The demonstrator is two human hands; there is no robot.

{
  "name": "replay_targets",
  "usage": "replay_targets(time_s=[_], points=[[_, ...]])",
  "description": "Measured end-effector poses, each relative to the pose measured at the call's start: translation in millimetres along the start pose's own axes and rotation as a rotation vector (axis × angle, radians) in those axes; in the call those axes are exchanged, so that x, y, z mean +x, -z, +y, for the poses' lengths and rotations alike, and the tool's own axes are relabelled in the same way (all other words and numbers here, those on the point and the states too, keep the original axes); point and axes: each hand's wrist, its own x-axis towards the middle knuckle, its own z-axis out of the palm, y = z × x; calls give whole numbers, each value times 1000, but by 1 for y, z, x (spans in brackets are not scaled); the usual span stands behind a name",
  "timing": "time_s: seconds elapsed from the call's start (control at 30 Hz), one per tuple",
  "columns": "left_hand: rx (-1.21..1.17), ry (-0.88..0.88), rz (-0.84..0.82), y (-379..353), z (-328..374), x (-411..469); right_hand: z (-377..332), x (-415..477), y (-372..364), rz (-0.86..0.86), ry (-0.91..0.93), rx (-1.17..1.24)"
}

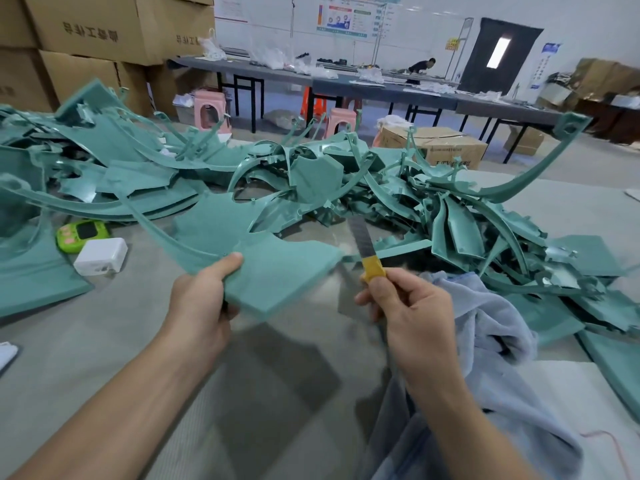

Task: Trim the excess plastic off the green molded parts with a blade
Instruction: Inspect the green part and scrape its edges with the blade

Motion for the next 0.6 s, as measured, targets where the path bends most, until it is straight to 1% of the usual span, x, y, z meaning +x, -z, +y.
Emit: replay_targets(time_s=[0.07, 0.13, 0.2, 0.3, 0.33, 0.4, 0.53, 0.6], points=[[-78, 43, 38, 1, 2, 4, -1, -10, -9, -104, 27, -34], [-143, 113, 53, 1, 3, 3, -1, -20, -21, -241, 52, -133], [-146, 148, 69, 0, 2, 2, -3, -28, -30, -353, 66, -205], [-127, 191, 70, -4, 1, -4, -3, -30, -34, -402, 82, -233], [-126, 210, 50, -5, 1, -7, -2, -29, -33, -383, 86, -259], [-119, 248, -5, -8, 0, -10, 3, -28, -32, -286, 77, -333], [-89, 283, -67, -9, 1, -12, 9, -16, -23, 16, 53, -507], [-88, 274, -77, -8, 2, -11, 11, -10, -17, 102, 49, -463]])
